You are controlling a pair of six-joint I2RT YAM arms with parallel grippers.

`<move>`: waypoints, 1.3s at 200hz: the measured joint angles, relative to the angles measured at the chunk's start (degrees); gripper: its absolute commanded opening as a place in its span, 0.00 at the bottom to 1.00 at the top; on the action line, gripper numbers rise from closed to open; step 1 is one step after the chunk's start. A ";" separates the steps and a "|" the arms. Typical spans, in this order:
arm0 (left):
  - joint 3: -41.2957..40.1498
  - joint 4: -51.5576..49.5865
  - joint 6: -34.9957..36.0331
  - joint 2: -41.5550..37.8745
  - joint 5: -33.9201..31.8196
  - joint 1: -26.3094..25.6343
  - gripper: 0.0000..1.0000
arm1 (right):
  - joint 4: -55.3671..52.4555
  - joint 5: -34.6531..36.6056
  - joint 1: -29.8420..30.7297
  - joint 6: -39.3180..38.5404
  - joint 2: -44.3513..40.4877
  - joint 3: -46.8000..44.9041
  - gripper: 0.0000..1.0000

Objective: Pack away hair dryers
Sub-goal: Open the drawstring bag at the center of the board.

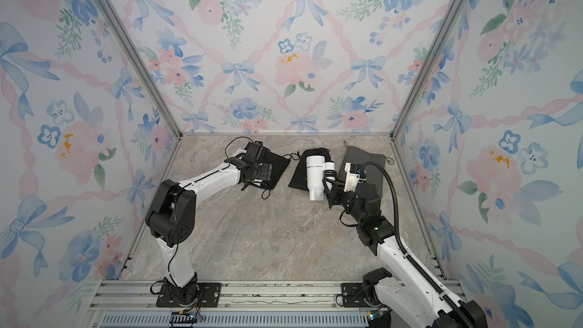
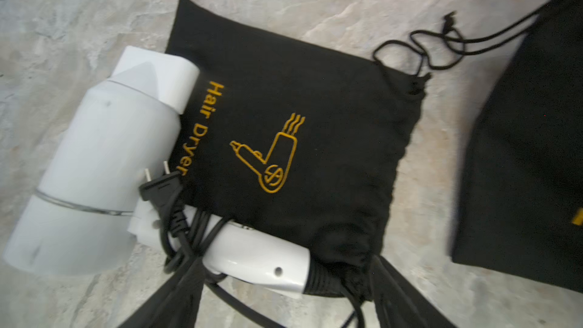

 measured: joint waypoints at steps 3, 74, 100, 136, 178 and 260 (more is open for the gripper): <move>0.37 -0.22 0.00 0.15 -0.33 0.17 0.84 | -0.31 0.00 0.00 -0.09 -0.13 -0.02 0.25; 12.57 -1.27 2.43 10.43 -1.64 -4.90 0.81 | -3.58 0.00 0.00 -1.16 -1.86 -1.18 0.26; 12.76 -1.81 2.75 12.61 -0.87 -5.92 0.79 | -4.20 -0.02 0.00 -1.49 -2.97 -1.18 0.26; 12.76 -2.27 2.82 14.67 -0.92 -5.64 0.75 | -5.53 -0.48 0.00 -1.77 -3.52 -1.18 0.26; 12.94 -2.14 3.13 17.59 -0.92 -5.38 0.61 | -6.36 -1.42 0.02 -1.75 -4.83 -1.18 0.26; 15.08 -2.27 3.74 19.17 0.02 -3.58 0.22 | -6.75 -1.75 1.25 -1.73 -5.51 -1.18 0.26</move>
